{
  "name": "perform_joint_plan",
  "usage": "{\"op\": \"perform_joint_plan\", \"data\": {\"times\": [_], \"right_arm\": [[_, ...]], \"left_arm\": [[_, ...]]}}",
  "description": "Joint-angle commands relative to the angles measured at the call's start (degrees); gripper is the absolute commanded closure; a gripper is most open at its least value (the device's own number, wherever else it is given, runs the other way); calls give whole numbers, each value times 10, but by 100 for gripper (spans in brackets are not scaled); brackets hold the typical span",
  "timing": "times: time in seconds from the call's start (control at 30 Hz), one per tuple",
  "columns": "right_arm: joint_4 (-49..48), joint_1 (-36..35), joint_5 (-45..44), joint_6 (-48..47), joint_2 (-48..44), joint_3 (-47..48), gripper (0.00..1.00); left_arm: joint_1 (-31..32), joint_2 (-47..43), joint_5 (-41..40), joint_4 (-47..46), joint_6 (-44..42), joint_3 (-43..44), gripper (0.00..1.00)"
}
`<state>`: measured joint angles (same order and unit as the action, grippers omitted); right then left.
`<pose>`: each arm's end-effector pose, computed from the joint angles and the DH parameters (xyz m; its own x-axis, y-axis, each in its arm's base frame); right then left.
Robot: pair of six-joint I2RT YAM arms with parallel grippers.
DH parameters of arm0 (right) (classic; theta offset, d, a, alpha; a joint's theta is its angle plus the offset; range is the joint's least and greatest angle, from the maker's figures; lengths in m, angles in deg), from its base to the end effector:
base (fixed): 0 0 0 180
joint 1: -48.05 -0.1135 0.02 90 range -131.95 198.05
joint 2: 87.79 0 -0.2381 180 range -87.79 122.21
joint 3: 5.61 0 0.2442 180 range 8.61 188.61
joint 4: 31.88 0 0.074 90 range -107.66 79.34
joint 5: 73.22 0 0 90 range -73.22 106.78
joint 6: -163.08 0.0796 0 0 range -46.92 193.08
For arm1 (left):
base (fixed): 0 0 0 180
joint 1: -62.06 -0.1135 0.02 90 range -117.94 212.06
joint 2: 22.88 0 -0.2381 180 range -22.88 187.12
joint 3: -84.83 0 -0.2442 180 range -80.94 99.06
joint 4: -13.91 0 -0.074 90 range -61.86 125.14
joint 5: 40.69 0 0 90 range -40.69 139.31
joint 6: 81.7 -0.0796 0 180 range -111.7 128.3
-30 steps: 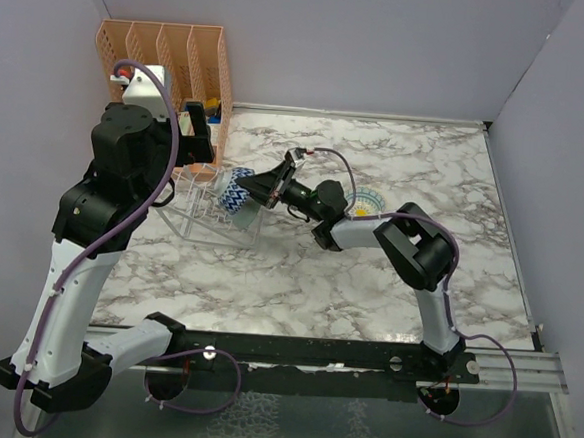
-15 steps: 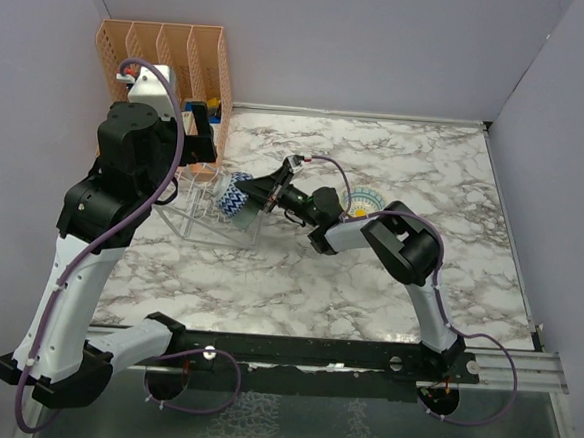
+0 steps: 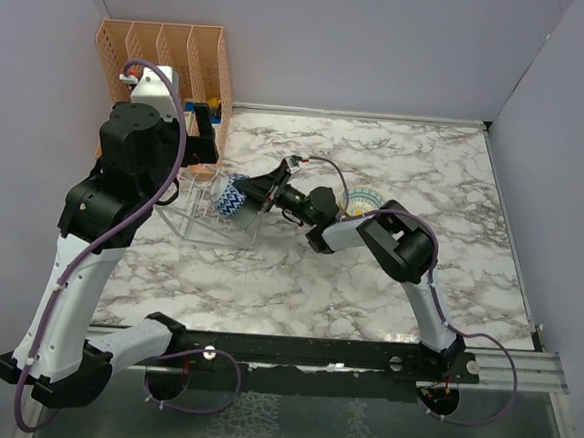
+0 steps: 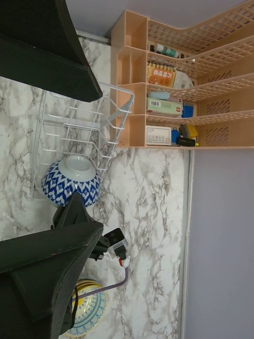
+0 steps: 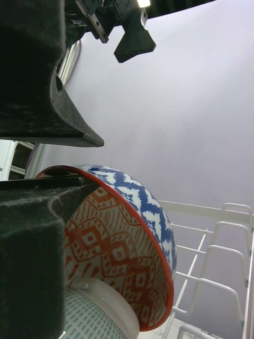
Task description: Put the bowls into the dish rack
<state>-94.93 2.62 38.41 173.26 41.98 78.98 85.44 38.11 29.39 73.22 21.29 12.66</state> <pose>0.3197 0.3663 0.1687 -0.9322 0.3575 0.0569 -0.0514 -0.2863 0.9568 0.2099 -0.0612 0.4677 -0.2084 -0.1402 -0.9680 0.0214 0.9888 -0.1478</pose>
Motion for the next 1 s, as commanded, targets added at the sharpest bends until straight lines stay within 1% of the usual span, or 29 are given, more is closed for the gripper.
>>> {"op": "perform_joint_plan", "data": {"times": [0.0, 0.1, 0.27, 0.43, 0.67, 0.97], "right_arm": [[-13, 0, -11, -13, 8, 23, 71], [8, 1, -2, -24, 4, 23, 69], [69, 0, 9, -52, -17, 7, 64], [82, 2, 13, -46, -13, 5, 62], [128, 1, 32, -62, -21, 7, 60], [251, 8, 60, -111, -64, -11, 57]], "left_arm": [[5, -4, -16, -14, -12, -2, 1], [7, -5, -19, -14, -15, -2, 1], [9, -7, -25, -15, -19, -3, 1], [12, -7, -24, -16, -20, -8, 1], [14, -5, -26, -16, -20, -7, 1], [14, -2, -27, -18, -15, -7, 1]]}}
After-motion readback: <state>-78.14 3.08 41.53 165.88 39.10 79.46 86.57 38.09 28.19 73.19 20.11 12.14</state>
